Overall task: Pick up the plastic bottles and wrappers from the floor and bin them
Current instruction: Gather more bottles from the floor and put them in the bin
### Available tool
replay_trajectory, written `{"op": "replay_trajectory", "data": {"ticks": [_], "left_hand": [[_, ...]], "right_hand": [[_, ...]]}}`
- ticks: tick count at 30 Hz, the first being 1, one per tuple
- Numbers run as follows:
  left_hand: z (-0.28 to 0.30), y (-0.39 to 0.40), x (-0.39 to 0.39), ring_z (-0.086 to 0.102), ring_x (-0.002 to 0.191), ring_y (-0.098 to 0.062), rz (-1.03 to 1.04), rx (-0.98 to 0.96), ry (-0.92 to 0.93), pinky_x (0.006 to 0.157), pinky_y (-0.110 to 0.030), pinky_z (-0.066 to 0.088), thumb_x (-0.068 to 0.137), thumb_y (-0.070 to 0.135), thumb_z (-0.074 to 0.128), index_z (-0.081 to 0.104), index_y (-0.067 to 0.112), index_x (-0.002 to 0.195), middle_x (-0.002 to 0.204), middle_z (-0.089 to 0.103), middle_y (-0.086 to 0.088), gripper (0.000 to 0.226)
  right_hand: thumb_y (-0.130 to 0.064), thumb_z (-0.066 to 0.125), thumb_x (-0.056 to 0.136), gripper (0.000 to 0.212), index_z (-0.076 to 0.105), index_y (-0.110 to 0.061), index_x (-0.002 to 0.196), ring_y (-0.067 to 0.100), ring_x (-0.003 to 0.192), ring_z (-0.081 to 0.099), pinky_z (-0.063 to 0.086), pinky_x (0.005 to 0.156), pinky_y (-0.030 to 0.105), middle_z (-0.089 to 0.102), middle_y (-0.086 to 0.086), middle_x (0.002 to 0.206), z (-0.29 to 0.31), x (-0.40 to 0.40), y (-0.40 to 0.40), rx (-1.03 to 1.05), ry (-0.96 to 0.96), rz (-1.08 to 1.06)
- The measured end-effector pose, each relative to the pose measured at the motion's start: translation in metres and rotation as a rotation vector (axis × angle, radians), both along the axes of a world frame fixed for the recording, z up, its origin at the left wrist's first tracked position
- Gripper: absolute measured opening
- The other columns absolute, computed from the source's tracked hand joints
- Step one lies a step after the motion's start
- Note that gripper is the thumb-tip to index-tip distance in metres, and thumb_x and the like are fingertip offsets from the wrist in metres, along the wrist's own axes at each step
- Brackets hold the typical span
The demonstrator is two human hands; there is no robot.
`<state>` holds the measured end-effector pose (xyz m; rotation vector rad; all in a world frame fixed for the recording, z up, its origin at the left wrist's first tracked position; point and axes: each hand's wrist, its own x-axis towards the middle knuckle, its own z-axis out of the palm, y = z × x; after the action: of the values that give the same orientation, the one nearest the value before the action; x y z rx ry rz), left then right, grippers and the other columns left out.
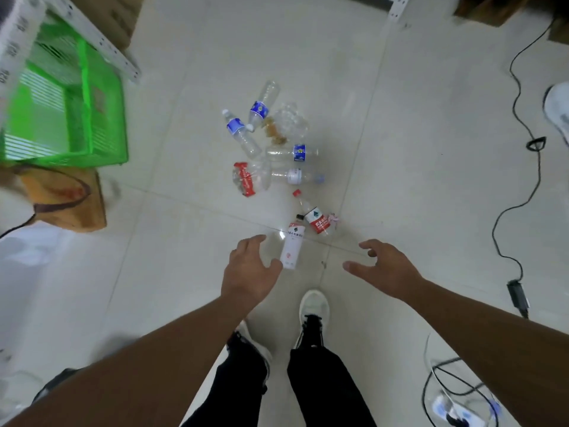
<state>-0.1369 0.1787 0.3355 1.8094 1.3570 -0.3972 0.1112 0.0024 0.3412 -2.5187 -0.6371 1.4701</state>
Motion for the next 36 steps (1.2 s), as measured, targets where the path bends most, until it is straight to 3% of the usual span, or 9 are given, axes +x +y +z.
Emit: {"op": "replay_trajectory", "data": {"ticks": [3, 10, 15, 18, 22, 28, 32, 36], "left_hand": [[-0.008, 0.001, 0.004, 0.045, 0.141, -0.025, -0.010, -0.047, 0.022, 0.109, -0.048, 0.047, 0.081, 0.061, 0.057, 0.042, 0.035, 0.157, 0.157, 0.046, 0.003, 0.081], [-0.043, 0.024, -0.029, 0.044, 0.143, -0.029, -0.009, -0.066, 0.143, 0.108, -0.049, 0.047, 0.085, 0.064, 0.070, 0.032, 0.034, 0.163, 0.159, 0.044, 0.000, 0.092], [-0.094, 0.029, -0.013, 0.042, 0.146, -0.029, -0.019, -0.077, 0.165, 0.111, -0.052, 0.048, 0.084, 0.066, 0.073, 0.027, 0.033, 0.166, 0.163, 0.041, -0.001, 0.100], [-0.152, 0.010, 0.011, 0.042, 0.147, -0.028, 0.063, -0.104, 0.150, 0.111, -0.053, 0.048, 0.082, 0.066, 0.075, 0.025, 0.034, 0.166, 0.163, 0.041, -0.001, 0.103], [-0.271, -0.014, 0.050, 0.044, 0.142, -0.028, 0.096, -0.119, 0.096, 0.109, -0.055, 0.049, 0.080, 0.061, 0.079, 0.021, 0.036, 0.164, 0.159, 0.044, 0.001, 0.105], [-0.404, -0.057, 0.070, 0.051, 0.124, -0.025, 0.166, -0.037, 0.172, 0.093, -0.046, 0.052, 0.076, 0.055, 0.081, 0.024, 0.038, 0.156, 0.141, 0.051, 0.003, 0.100], [-0.402, -0.059, 0.054, 0.054, 0.115, -0.027, 0.330, -0.075, 0.217, 0.091, -0.044, 0.051, 0.066, 0.048, 0.083, 0.044, 0.030, 0.137, 0.126, 0.052, 0.001, 0.083], [-0.342, -0.036, 0.019, 0.051, 0.109, -0.025, 0.361, -0.047, 0.208, 0.088, -0.046, 0.053, 0.067, 0.045, 0.081, 0.044, 0.030, 0.134, 0.119, 0.047, 0.003, 0.078]], "right_hand": [[-0.071, 0.080, 0.078, 0.082, 0.058, -0.029, 0.145, 0.017, 0.118, 0.060, 0.046, 0.093, 0.034, 0.063, 0.005, 0.137, -0.004, -0.001, -0.002, -0.019, 0.017, -0.026], [-0.070, 0.081, 0.078, 0.088, 0.054, -0.028, 0.150, 0.020, 0.124, 0.060, 0.046, 0.094, 0.034, 0.061, 0.005, 0.144, -0.026, 0.007, 0.025, -0.042, 0.026, -0.126], [-0.067, 0.083, 0.077, 0.090, 0.052, -0.030, 0.153, 0.023, 0.133, 0.058, 0.048, 0.109, 0.040, 0.059, 0.005, 0.145, -0.086, 0.017, 0.063, -0.009, 0.035, -0.074], [-0.063, 0.082, 0.080, 0.085, 0.052, -0.031, 0.152, 0.024, 0.132, 0.061, 0.049, 0.107, 0.040, 0.062, 0.004, 0.141, -0.147, 0.028, 0.086, -0.009, 0.027, 0.041], [-0.058, 0.081, 0.079, 0.070, 0.058, -0.025, 0.136, 0.026, 0.106, 0.065, 0.048, 0.085, 0.036, 0.059, 0.002, 0.109, -0.259, 0.044, 0.112, 0.047, -0.041, 0.190], [-0.051, 0.077, 0.083, 0.065, 0.053, -0.022, 0.136, 0.031, 0.109, 0.064, 0.057, 0.092, 0.049, 0.063, 0.006, 0.117, -0.387, 0.025, 0.123, 0.070, -0.123, 0.290], [-0.050, 0.079, 0.076, 0.061, 0.060, -0.013, 0.120, 0.037, 0.110, 0.061, 0.053, 0.093, 0.051, 0.060, 0.010, 0.113, -0.398, 0.009, 0.127, 0.059, -0.202, 0.218], [-0.053, 0.083, 0.070, 0.068, 0.053, -0.015, 0.117, 0.035, 0.100, 0.060, 0.055, 0.089, 0.052, 0.054, 0.008, 0.107, -0.346, 0.009, 0.120, 0.055, -0.151, 0.147]]}}
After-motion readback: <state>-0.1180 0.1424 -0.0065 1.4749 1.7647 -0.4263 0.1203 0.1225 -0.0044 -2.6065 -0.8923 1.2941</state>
